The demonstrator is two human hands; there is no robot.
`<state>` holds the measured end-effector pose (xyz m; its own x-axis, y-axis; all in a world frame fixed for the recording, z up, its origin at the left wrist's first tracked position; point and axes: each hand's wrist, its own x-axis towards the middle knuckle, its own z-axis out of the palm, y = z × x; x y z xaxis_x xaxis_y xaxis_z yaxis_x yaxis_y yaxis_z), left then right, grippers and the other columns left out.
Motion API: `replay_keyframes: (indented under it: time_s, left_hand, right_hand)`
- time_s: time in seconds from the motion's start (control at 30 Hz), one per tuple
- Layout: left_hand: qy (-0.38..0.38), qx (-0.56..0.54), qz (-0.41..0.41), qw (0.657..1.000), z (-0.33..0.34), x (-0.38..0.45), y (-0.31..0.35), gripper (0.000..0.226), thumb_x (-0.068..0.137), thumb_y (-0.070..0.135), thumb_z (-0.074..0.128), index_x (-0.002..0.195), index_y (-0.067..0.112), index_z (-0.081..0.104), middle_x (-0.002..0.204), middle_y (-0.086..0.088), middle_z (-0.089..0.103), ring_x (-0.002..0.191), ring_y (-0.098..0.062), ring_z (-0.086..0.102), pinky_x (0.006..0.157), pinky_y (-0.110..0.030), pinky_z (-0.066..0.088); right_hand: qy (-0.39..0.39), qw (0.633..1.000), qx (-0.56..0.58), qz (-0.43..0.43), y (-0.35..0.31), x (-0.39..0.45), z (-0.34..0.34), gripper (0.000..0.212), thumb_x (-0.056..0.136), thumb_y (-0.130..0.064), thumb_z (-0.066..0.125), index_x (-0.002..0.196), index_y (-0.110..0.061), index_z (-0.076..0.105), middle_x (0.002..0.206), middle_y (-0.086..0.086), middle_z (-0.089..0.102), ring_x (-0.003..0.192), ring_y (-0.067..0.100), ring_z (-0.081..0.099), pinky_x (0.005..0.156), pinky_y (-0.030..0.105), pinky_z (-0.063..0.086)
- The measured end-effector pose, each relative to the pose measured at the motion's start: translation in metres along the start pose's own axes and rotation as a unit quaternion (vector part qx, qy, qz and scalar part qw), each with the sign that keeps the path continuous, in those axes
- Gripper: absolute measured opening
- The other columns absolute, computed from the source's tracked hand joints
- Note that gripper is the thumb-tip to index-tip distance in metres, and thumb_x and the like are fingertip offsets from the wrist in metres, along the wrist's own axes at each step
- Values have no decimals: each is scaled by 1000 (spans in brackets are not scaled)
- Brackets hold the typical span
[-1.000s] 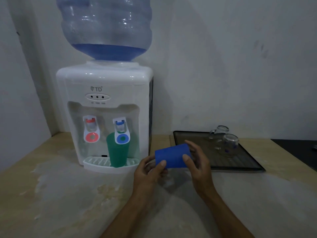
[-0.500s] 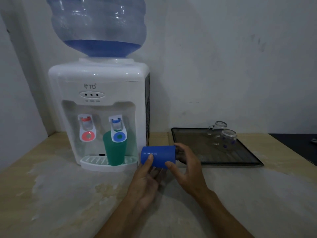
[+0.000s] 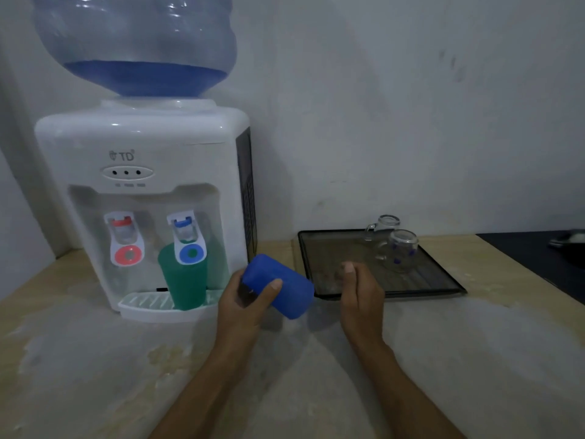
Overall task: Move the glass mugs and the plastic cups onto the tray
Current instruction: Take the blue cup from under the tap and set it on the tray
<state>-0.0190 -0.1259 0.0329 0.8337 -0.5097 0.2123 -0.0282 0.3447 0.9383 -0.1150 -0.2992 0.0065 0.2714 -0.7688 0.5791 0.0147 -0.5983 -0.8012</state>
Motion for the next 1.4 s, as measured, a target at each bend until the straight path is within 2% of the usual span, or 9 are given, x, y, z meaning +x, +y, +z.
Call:
replay_keyframes:
  time_s: [0.07,0.17,0.27,0.37,0.5,0.63,1.0,1.17,1.4]
  left_hand:
    - [-6,32,23,999,12,8,5,39,81,27,81,117,32,68,110,9,77,103,-9,74,87,-34,58]
    - [-9,78,39,996,28,29,10,36,83,23,84,111,35,67,106,11,76,97,-1,72,83,-24,57]
    - [-8,112,53,992,45,56,13,39,81,23,86,114,31,67,109,12,74,95,0,70,79,-18,53]
    - [-18,156,61,986,65,85,11,46,82,25,86,122,22,64,111,13,69,97,3,64,73,-15,49]
    - [-54,223,53,972,92,128,-2,56,80,32,86,128,23,59,126,3,64,110,-16,63,85,-31,55]
    - [-52,270,53,960,117,164,-15,62,78,36,87,130,22,57,133,-4,62,115,-27,62,91,-43,56]
    - [-113,434,47,893,135,209,-51,64,82,31,83,134,19,47,137,-12,60,117,-34,61,97,-50,55]
    - [-114,430,37,895,127,210,-66,65,85,28,80,138,14,44,140,-13,58,119,-33,60,91,-41,53]
    - [-105,420,46,900,131,211,-67,67,86,27,80,140,13,44,143,-14,57,121,-35,60,95,-46,55]
  right_hand:
    - [22,999,15,28,2,-1,0,50,107,-40,34,87,-12,70,75,1,70,70,10,68,64,32,55]
    - [62,997,35,40,-1,-1,-1,50,109,-36,34,85,-13,71,72,-4,70,67,3,68,59,9,47]
    - [83,993,56,64,-1,1,-1,47,111,-34,35,84,-17,69,70,-4,70,62,6,68,59,18,52]
    - [100,989,67,82,2,3,0,53,107,-44,31,85,-18,70,70,-1,71,62,11,70,61,30,56]
    - [103,990,64,76,2,3,2,49,109,-40,33,84,-20,70,70,-1,70,64,12,68,62,34,57]
    - [103,989,64,79,2,3,2,48,109,-39,33,83,-23,69,69,-2,70,64,8,68,60,25,54]
    - [99,990,73,67,1,4,2,49,105,-42,34,81,-21,70,66,-2,69,63,6,67,57,16,50]
    - [91,991,62,71,2,3,3,48,106,-44,33,81,-25,70,72,-8,71,65,9,69,59,25,55]
    - [85,992,59,69,0,3,4,46,108,-38,36,80,-26,70,68,-3,70,66,9,69,59,24,55]
